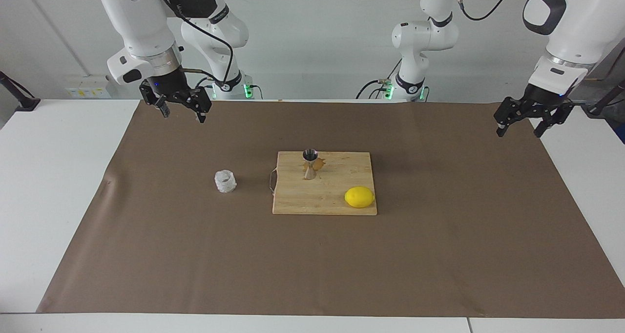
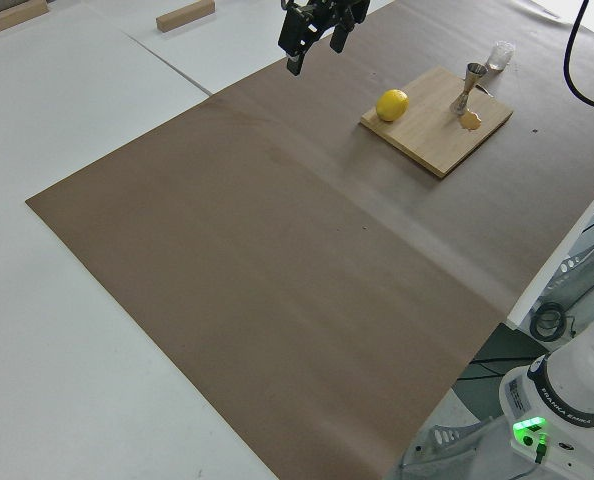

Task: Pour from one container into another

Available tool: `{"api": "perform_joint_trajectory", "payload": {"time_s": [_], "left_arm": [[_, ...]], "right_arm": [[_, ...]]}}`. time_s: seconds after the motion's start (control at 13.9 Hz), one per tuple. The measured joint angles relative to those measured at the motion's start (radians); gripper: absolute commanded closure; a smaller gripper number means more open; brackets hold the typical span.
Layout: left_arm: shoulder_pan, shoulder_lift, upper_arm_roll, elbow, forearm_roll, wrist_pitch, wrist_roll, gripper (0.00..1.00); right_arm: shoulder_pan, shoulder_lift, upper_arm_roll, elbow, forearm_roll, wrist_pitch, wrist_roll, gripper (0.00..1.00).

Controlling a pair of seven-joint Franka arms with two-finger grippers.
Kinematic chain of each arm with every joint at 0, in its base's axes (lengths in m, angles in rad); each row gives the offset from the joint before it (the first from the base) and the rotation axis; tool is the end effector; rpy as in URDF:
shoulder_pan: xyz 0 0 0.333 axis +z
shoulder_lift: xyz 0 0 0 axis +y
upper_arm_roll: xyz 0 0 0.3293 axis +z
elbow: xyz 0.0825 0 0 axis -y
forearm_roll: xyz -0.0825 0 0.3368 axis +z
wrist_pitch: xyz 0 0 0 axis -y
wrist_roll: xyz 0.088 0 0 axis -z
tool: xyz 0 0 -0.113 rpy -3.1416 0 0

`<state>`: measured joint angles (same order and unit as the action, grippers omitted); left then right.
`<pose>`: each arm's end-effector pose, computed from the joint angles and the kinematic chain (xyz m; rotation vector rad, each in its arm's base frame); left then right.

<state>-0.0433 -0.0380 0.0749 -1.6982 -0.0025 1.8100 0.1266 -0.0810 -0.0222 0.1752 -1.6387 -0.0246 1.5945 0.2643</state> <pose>0.5164 0.0169 0.6186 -3.1228 0.1476 -0.2344 0.4989 0.0455 0.6160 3.0984 -0.2629 -0.0263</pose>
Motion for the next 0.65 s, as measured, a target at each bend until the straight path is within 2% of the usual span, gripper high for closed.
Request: {"api": "perform_joint_trajectory", "payload": {"time_s": [0.65], "left_arm": [[0.0,-0.002,-0.004,-0.006,0.0,-0.001,0.0,0.0]], "right_arm": [[0.001,0.002,0.002,0.0,0.0,-0.021,-0.018,0.0]]}}
